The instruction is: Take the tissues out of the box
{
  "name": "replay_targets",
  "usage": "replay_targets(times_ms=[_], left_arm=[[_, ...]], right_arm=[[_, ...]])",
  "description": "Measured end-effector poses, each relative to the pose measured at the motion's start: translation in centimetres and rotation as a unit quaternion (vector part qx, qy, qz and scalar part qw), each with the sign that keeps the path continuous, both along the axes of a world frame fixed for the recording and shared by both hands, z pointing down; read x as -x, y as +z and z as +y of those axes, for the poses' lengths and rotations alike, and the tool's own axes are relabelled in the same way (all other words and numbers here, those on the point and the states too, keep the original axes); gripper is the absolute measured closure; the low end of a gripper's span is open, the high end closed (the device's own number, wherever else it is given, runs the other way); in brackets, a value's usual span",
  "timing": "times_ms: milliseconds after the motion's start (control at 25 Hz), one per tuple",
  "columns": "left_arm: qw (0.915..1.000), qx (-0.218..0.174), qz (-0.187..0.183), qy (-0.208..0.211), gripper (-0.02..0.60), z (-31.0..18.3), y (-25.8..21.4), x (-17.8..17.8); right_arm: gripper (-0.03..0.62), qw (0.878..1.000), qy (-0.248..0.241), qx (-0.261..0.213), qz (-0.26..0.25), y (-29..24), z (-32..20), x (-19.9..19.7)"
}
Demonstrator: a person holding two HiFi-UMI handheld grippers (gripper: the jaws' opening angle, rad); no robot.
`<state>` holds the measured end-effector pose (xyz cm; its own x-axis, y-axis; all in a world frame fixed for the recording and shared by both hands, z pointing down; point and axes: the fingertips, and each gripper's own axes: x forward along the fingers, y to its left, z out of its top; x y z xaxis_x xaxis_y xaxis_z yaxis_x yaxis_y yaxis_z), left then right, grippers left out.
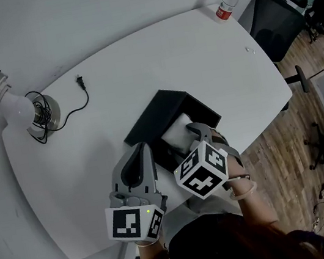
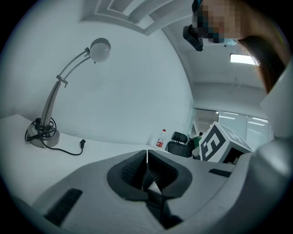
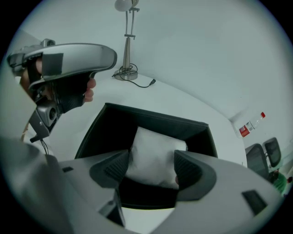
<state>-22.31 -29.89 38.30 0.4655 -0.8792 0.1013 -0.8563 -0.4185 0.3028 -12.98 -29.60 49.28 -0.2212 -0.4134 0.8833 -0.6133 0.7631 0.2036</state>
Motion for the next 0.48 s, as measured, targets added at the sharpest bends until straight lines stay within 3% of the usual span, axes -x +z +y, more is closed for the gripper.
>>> replay_targets(times_ms=[480], left_arm=[[0.9999, 0.006, 0.0, 0.014, 0.555, -0.07, 0.55, -0.19]], right_arm=[[0.334, 0.999, 0.002, -0.009, 0.038, 0.28, -0.43, -0.69]])
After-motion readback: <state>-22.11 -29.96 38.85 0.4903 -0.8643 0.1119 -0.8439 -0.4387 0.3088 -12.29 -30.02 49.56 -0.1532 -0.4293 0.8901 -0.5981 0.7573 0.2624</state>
